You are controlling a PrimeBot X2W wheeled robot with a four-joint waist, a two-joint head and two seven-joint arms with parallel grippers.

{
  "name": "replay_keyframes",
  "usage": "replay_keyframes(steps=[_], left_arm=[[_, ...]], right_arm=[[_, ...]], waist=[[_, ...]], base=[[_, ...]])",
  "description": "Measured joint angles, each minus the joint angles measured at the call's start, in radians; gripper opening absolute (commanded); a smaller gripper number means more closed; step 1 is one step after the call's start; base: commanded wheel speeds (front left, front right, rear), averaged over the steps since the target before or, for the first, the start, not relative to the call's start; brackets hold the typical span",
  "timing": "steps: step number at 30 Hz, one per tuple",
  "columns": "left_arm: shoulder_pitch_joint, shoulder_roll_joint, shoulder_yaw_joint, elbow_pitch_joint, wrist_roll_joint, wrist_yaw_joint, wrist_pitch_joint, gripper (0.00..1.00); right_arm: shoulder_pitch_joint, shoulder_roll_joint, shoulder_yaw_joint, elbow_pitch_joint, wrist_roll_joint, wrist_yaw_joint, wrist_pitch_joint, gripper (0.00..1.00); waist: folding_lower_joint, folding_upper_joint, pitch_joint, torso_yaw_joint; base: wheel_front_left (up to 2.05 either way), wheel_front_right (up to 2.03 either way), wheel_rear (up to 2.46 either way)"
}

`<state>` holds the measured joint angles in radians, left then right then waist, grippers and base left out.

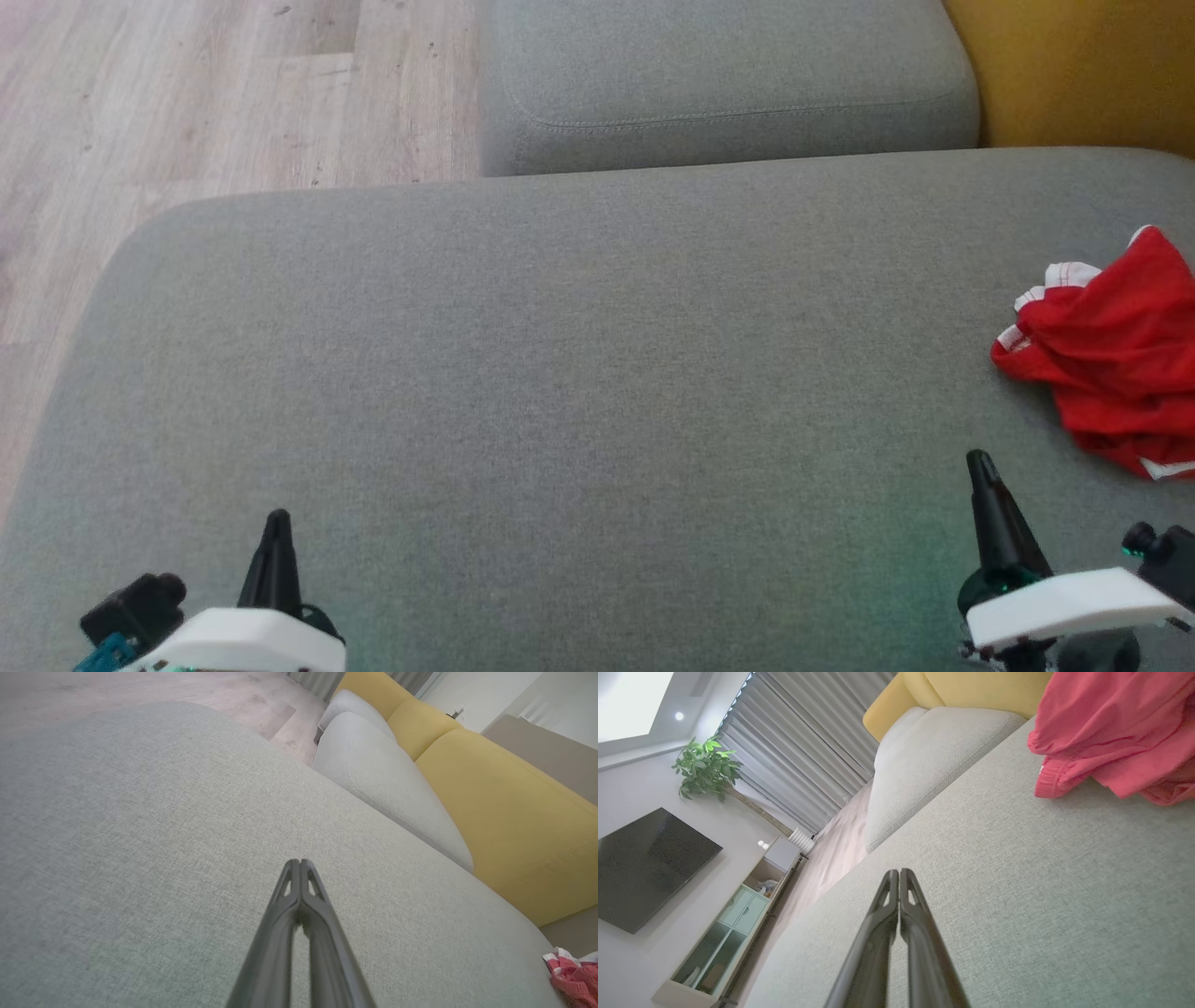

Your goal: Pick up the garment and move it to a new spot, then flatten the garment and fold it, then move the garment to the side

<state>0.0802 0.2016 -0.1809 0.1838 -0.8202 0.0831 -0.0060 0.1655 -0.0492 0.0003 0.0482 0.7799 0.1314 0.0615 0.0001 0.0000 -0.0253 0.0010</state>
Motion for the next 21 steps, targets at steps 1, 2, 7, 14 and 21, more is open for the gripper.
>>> replay_keyframes(steps=[1,2,7,14,21], left_arm=[[0.0,-0.002,0.005,0.003,-0.011,-0.004,0.003,0.0],[0.0,-0.004,0.011,0.004,-0.021,-0.005,0.005,0.0],[-0.012,-0.014,0.023,0.008,-0.075,-0.021,0.006,0.0],[-0.019,-0.026,0.049,0.014,-0.149,-0.038,0.018,0.0],[-0.037,-0.038,0.063,0.026,-0.224,-0.058,0.029,0.0]], right_arm=[[-0.005,0.0,-0.001,0.002,0.011,0.0,0.0,0.0],[-0.011,0.0,-0.002,0.005,0.023,0.0,0.0,0.0],[-0.015,-0.001,-0.005,0.022,0.081,0.0,0.0,0.0],[-0.037,-0.003,-0.011,0.043,0.161,0.0,0.0,0.0],[-0.055,-0.007,-0.017,0.063,0.241,0.0,0.0,0.0]], waist=[[0.0,0.0,0.0,0.0],[0.0,0.0,0.001,0.0],[0.0,0.0,0.003,0.0],[0.0,0.0,0.005,0.0],[0.0,0.0,0.008,0.0]], base=[[0.0,0.0,0.0],[0.0,0.0,0.0],[0.0,0.0,0.0],[0.0,0.0,0.0],[0.0,0.0,0.0]])
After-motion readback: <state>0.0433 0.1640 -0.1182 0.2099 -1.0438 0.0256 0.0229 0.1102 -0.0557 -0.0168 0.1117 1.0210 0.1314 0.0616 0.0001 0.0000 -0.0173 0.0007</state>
